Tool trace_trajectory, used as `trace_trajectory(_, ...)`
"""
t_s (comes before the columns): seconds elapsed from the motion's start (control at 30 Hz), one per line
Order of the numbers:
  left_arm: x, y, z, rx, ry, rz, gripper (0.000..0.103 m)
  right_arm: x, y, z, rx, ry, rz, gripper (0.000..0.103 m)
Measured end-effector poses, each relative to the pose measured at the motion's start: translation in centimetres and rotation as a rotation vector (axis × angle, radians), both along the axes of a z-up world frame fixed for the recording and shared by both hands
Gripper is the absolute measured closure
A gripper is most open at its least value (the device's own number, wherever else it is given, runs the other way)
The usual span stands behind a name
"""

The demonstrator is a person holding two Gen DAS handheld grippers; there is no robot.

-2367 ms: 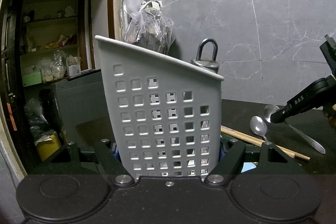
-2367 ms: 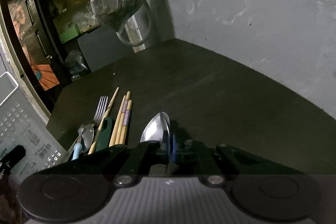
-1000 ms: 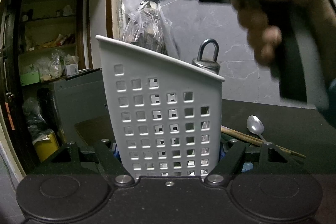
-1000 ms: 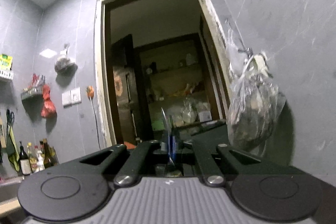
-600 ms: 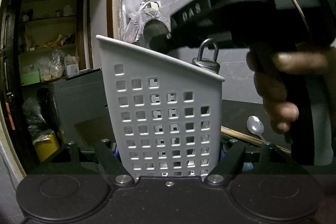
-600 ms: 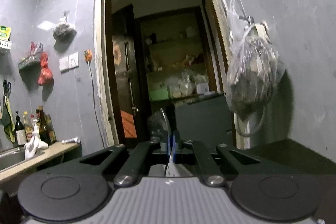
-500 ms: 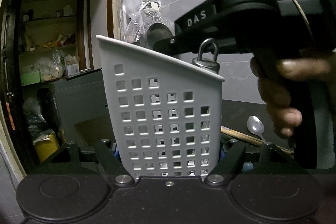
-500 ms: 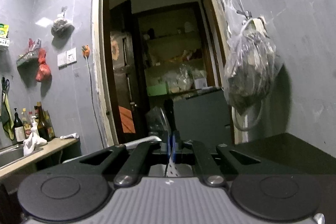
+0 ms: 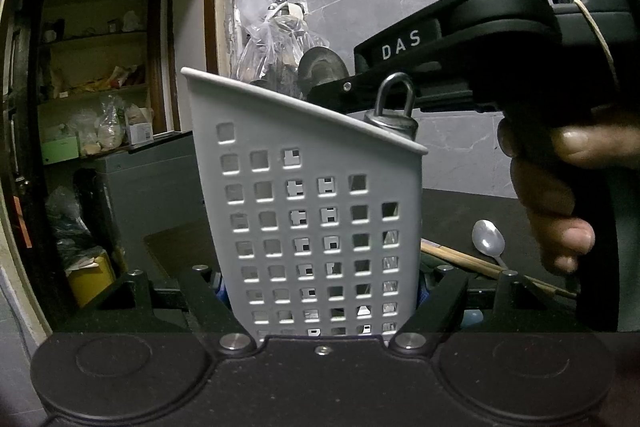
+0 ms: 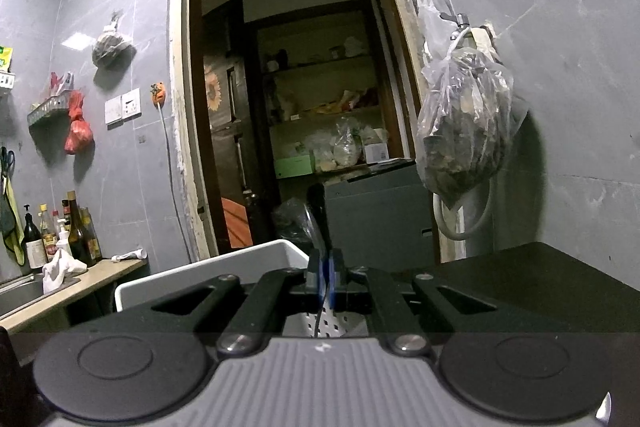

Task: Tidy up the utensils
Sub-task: 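Lower the spoon into the caddy and open the right tool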

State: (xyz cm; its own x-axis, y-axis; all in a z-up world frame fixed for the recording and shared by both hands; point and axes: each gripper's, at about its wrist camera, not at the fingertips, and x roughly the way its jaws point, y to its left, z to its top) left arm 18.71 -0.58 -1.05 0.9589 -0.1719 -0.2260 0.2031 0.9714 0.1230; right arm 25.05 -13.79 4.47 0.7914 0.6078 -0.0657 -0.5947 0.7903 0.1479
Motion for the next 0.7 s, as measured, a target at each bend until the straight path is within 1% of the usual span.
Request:
trace_trajectory(0.5,-0.05,-0.08,0.09,0.002,0.0,0.001,0.026,-0.31,-0.39,-0.01,0.001,0.013,0.007,0.099)
trace_trajectory(0.7,-0.01,-0.05,0.12,0.003,0.0,0.002,0.026,-0.66,-0.51,-0.26,-0.019,0.016,0.018,0.093)
